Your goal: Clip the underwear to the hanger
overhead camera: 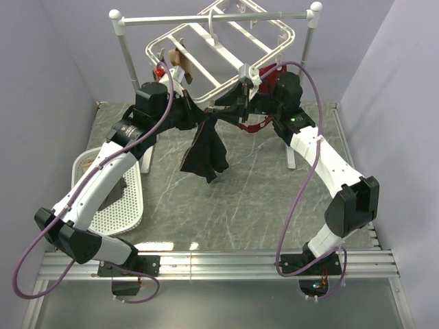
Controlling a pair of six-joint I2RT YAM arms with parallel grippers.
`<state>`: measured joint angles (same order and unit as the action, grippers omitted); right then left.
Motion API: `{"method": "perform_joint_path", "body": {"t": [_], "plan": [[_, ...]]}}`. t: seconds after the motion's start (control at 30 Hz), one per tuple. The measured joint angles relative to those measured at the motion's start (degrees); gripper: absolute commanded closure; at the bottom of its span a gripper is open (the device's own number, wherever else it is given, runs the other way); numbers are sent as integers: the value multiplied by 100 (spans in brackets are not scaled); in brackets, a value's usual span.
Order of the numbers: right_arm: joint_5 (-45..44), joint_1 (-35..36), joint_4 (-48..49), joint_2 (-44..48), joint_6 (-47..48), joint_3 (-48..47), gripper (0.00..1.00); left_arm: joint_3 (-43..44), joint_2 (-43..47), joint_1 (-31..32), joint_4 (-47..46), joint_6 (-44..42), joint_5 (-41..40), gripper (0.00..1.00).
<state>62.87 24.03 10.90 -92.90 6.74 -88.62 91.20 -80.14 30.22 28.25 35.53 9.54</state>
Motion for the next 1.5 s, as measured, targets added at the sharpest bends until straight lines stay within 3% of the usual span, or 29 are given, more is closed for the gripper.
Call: {"method": "perform_joint_path", "body": {"t": [0.1,0.3,0.53,0.83,1.27,1.5], "plan": [[-22,0,-98,24,87,0,60,44,-44,-13,4,-72,146,100],[-76,-2,-332,33,404,0,62,44,-48,-42,-17,-219,402,98],[-120,-2,-566,33,608,0,65,44,-35,-50,-105,-415,575,60],[-365,-48,-634,39,634,2,66,-389,654,-267,-105,-619,382,44],[-667,-328,-774,310,686,101,66,-870,1657,-1646,-44,-1200,533,34],[-734,-442,-927,439,780,175,66,-1147,1484,-2323,-354,-1878,1296,41]]}}
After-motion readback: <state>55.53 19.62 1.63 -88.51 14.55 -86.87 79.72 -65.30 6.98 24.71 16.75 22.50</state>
